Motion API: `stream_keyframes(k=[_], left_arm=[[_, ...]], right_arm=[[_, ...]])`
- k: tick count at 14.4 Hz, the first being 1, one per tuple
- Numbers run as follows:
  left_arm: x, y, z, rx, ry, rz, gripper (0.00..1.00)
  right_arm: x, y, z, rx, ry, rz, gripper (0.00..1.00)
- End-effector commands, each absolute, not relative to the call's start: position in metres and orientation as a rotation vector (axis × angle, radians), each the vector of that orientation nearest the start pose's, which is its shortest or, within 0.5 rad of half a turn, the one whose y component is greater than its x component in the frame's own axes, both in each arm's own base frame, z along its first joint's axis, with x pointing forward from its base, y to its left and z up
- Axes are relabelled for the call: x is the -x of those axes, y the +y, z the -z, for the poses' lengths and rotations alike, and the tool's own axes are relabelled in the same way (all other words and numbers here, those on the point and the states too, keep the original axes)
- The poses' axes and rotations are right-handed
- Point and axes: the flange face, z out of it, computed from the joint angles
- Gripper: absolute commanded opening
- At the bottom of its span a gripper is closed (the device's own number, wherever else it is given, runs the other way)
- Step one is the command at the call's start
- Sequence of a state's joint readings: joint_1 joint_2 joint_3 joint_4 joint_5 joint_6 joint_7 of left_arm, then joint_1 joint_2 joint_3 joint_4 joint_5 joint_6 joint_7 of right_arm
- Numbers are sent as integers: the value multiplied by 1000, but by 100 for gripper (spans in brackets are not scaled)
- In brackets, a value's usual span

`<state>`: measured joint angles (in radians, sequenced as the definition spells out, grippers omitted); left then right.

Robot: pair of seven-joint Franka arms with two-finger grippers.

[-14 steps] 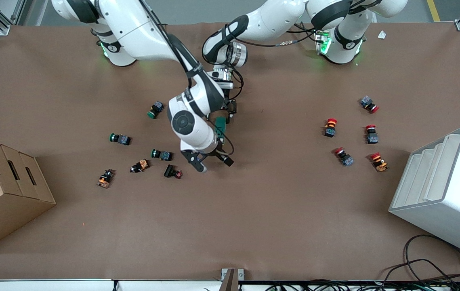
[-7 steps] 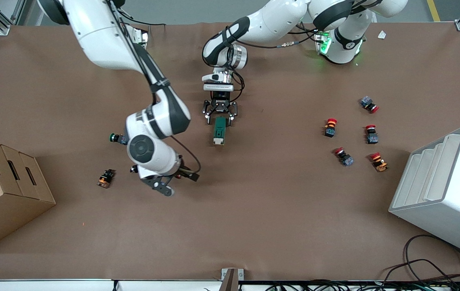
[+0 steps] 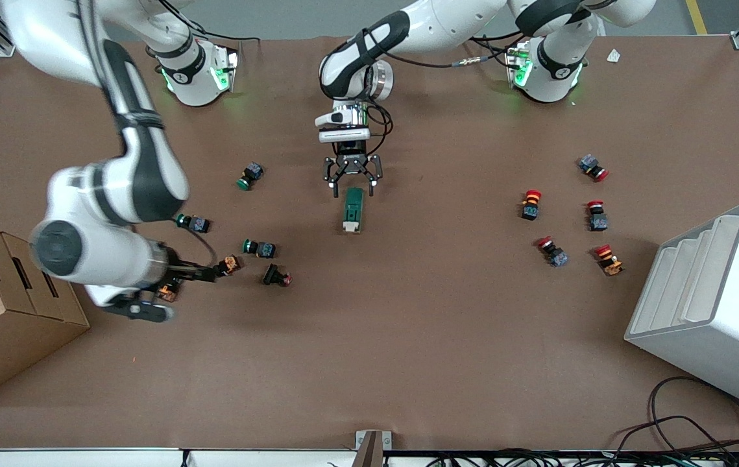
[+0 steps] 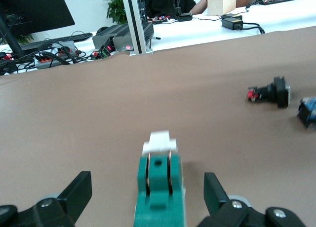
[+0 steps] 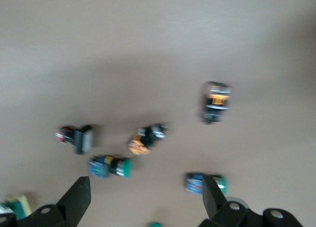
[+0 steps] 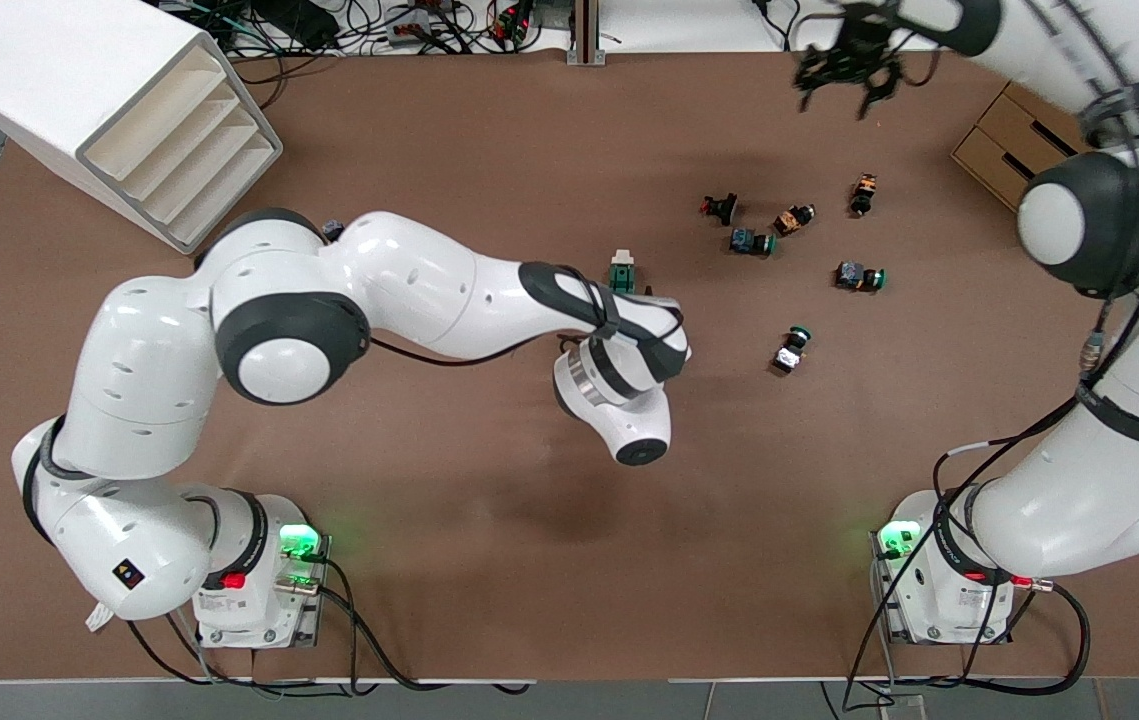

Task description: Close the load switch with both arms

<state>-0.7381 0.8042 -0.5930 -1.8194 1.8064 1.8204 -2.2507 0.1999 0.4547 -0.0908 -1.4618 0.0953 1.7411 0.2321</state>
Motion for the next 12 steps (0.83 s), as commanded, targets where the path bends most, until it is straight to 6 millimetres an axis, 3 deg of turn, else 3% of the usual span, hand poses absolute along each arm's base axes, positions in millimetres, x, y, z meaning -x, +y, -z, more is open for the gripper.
stream_keyframes(k=[1, 3, 6, 12], left_arm=[[-282, -579, -203, 2655, 184, 1491, 100], [-307, -573, -249, 2713, 205, 1361, 100], [-346, -564, -322, 2765, 336, 1112, 100], [-385, -573, -389, 2853, 204, 880, 100]], right_arm=[[-640, 42, -452, 3115, 74, -306, 100], [-630, 11, -479, 3136, 15, -301, 100], [-620, -12, -506, 3155, 11, -267, 100], [-619, -15, -532, 3208, -29, -197, 100]])
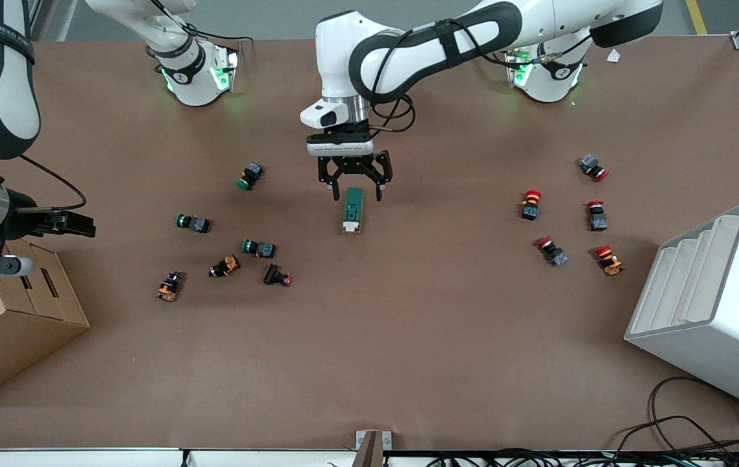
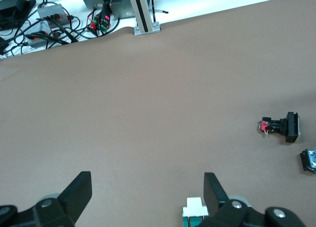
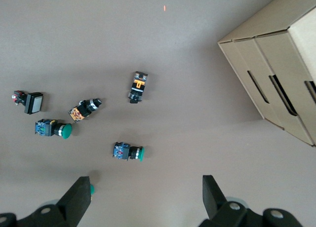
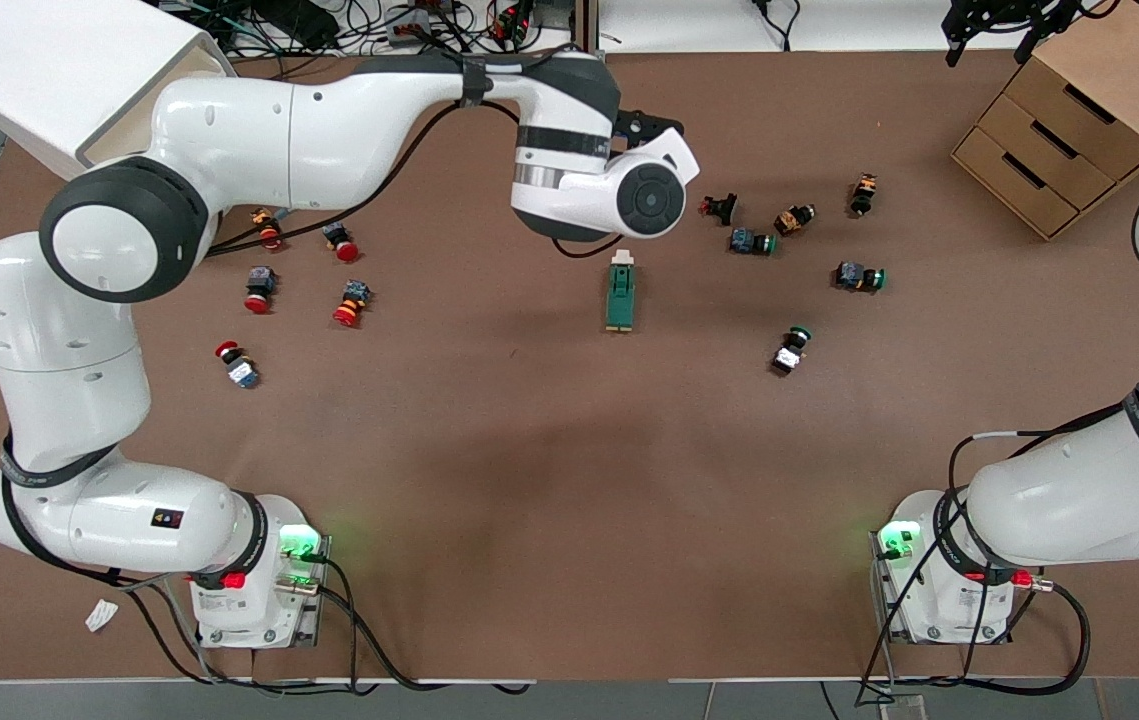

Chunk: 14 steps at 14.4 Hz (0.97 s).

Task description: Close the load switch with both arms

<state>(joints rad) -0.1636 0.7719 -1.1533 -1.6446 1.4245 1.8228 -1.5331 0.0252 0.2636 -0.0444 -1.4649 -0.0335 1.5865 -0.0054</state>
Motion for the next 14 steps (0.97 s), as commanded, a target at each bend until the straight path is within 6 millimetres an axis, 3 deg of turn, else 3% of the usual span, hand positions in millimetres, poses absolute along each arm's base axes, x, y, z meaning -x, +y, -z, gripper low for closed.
stream_keyframes(k=[1, 3, 6, 10, 14], left_arm=[[-389, -574, -405, 2863, 207, 819, 100], [-397, -575, -425, 2862, 228, 740, 100], [-392, -584, -443, 2886, 199, 671, 100], [-397, -579, -455, 2904, 136, 591, 100], [-402, -571, -463, 2907, 106, 519, 100]], right_arm=[[-618, -20, -534, 3209, -39, -194, 100], [-618, -32, -535, 3206, -29, -193, 100], [-618, -36, -549, 3205, -6, -173, 100], [-620, -32, -554, 3203, -14, -184, 100], [-619, -28, -576, 3202, -9, -161, 100]])
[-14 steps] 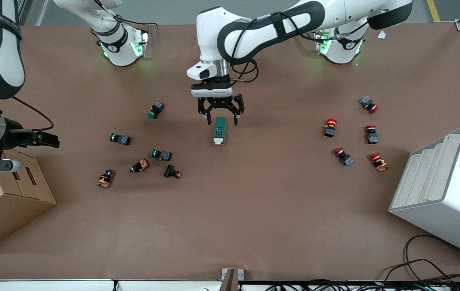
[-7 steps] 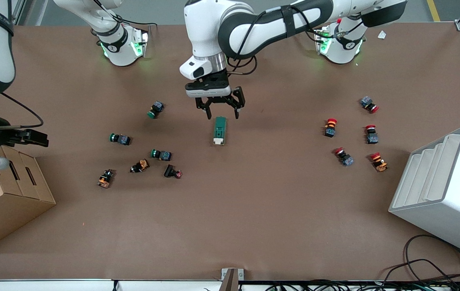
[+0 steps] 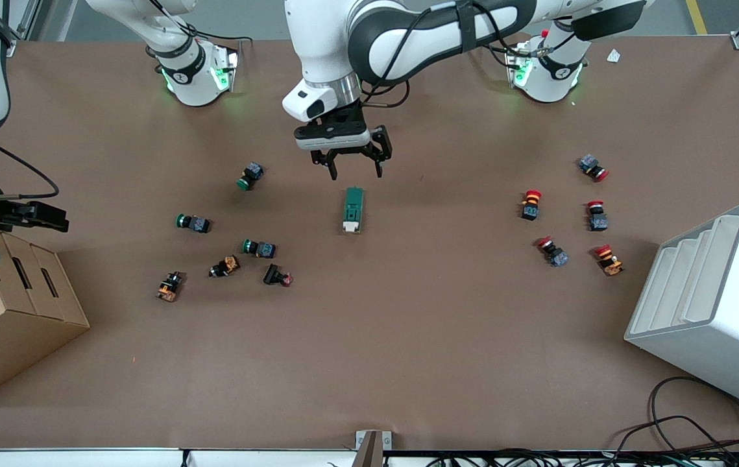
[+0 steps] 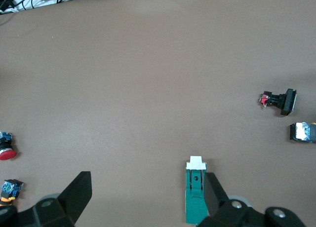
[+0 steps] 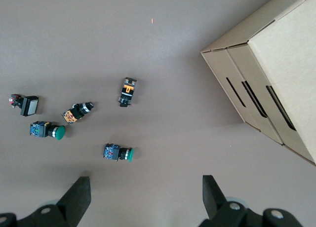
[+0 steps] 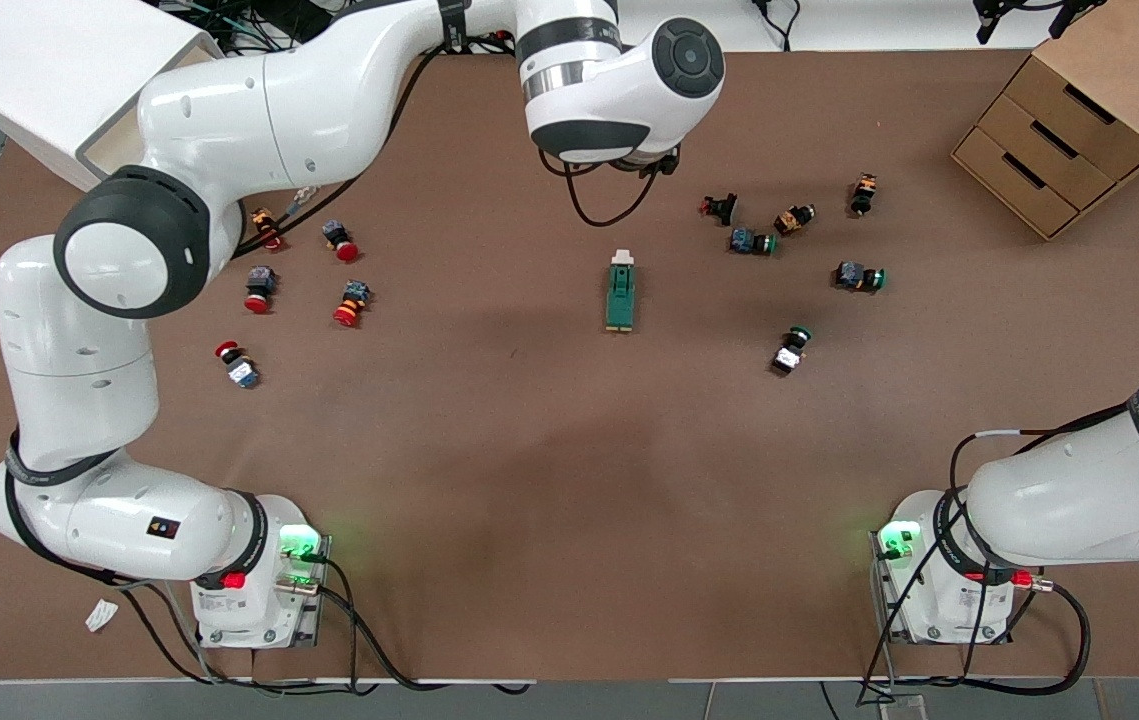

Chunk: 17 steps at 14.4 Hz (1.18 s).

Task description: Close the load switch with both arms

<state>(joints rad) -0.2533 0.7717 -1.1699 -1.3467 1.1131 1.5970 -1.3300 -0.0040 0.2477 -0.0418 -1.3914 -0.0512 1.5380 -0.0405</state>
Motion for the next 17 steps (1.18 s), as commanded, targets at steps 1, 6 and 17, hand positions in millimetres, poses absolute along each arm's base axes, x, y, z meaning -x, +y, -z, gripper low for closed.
stream_keyframes(k=[1, 6, 17], left_arm=[[-408, -566, -467, 2917, 81, 500, 100], [-435, -522, -526, 3001, -4, 418, 100], [-523, -287, -647, 3015, 262, 171, 100]], right_arm=[[-619, -26, -579, 3205, -13, -152, 100], [-608, -29, -598, 3192, -14, -168, 100], [-538, -29, -636, 3184, -32, -136, 100]])
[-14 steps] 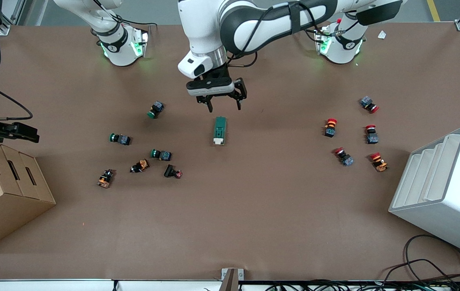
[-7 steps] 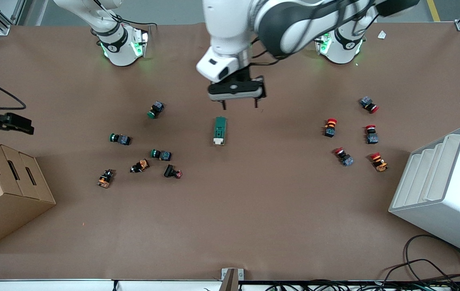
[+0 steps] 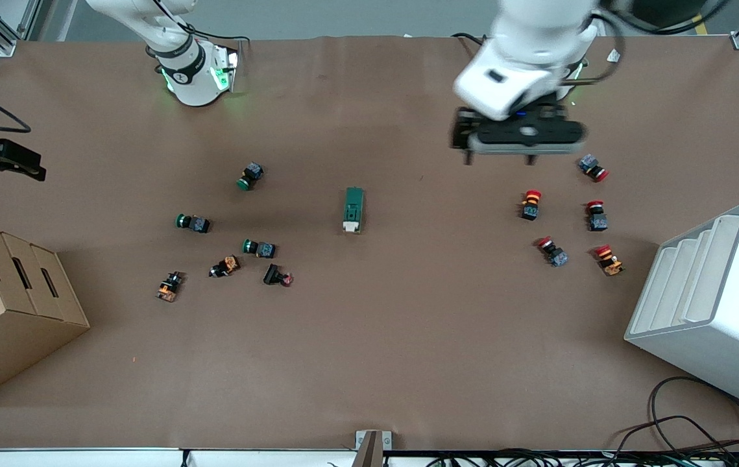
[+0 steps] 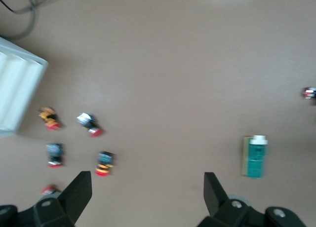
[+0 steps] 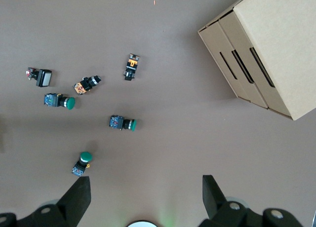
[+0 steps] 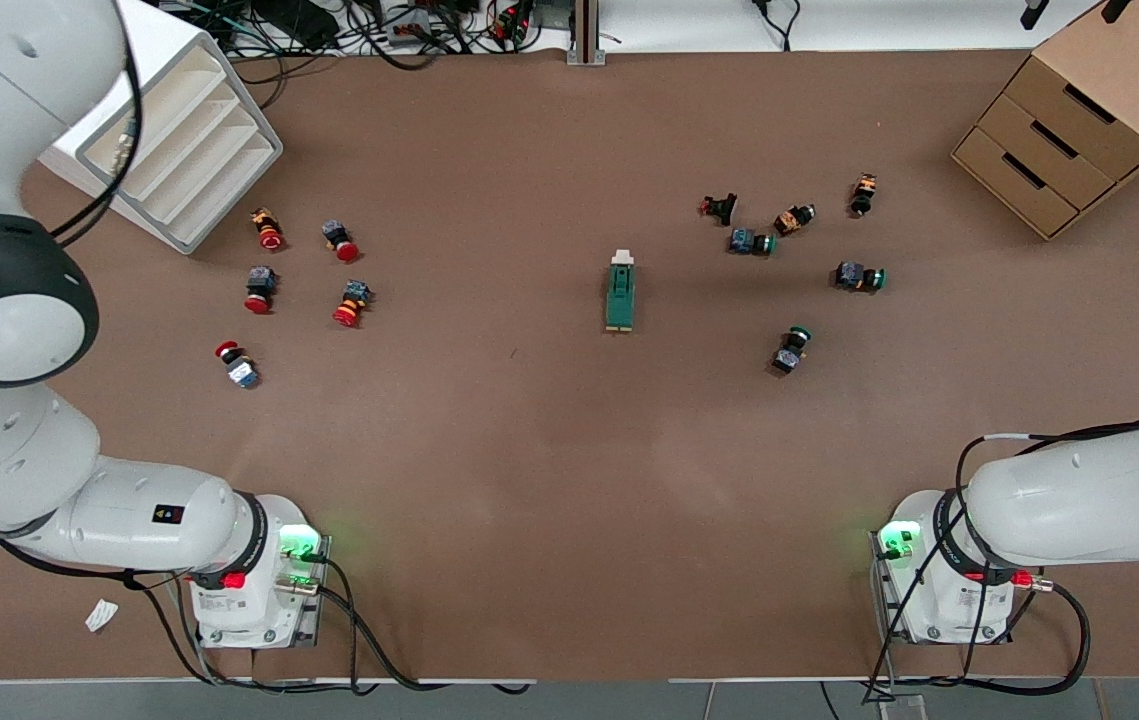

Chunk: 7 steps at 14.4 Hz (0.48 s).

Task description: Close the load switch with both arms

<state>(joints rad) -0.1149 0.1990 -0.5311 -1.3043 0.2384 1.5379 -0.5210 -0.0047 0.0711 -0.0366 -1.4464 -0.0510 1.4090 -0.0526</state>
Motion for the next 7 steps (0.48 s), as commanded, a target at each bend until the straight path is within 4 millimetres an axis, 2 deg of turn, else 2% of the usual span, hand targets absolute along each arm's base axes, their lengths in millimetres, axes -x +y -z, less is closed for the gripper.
stream_keyframes(k=[1, 3, 4, 5, 6, 7], left_arm=[[-530, -267, -648, 2997, 325, 153, 100], [-538, -224, -656, 3085, 389, 59, 100], [-544, -196, -656, 3130, 356, 12, 100], [-548, -177, -654, 3142, 335, -13, 100], [-550, -164, -655, 3137, 326, -14, 100], [-549, -158, -654, 3130, 316, -21, 100]], right_arm=[[-534, -29, -640, 3186, -33, -110, 100], [-526, -30, -648, 3186, -30, -85, 100], [-520, -31, -652, 3186, -22, -75, 100], [-514, -32, -657, 3176, -19, -60, 100], [-512, -36, -657, 3153, -3, -57, 100], [-512, -40, -649, 3129, 11, -76, 100]])
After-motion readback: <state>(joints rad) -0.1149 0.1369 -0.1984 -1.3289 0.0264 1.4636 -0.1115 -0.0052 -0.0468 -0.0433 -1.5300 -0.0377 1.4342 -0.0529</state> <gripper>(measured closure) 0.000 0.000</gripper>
